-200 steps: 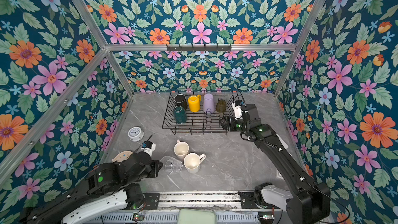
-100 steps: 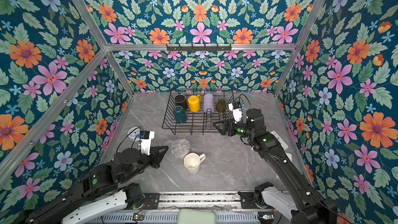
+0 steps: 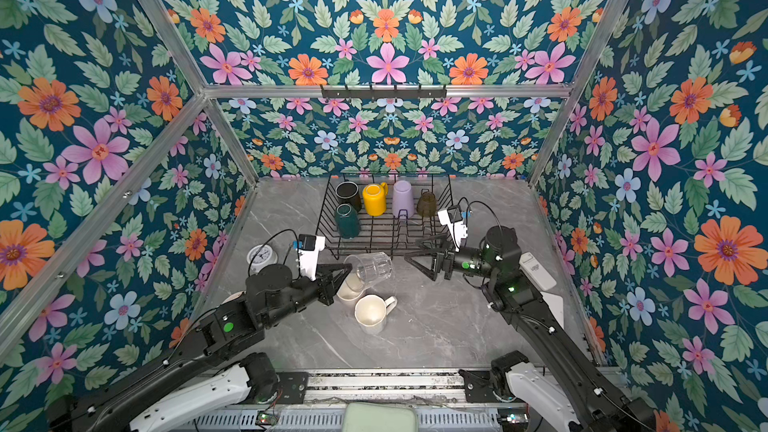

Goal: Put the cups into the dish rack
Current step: 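Lift the clear glass and pass it to the right gripper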

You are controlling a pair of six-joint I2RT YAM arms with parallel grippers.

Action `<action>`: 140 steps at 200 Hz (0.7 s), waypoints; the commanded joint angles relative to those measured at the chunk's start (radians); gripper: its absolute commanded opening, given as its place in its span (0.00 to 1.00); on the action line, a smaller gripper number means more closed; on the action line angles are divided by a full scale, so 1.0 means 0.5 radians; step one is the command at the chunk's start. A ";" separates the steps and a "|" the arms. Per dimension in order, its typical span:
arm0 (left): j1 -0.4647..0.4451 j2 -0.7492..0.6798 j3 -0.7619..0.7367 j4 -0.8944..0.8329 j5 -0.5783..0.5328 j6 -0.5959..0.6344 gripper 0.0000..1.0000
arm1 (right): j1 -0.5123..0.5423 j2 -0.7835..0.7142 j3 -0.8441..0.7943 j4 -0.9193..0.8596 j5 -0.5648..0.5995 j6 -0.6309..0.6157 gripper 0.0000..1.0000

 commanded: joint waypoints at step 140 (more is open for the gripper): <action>0.482 0.500 -0.299 1.640 1.440 -0.614 0.00 | 0.135 -0.061 -0.060 0.175 0.009 -0.195 0.98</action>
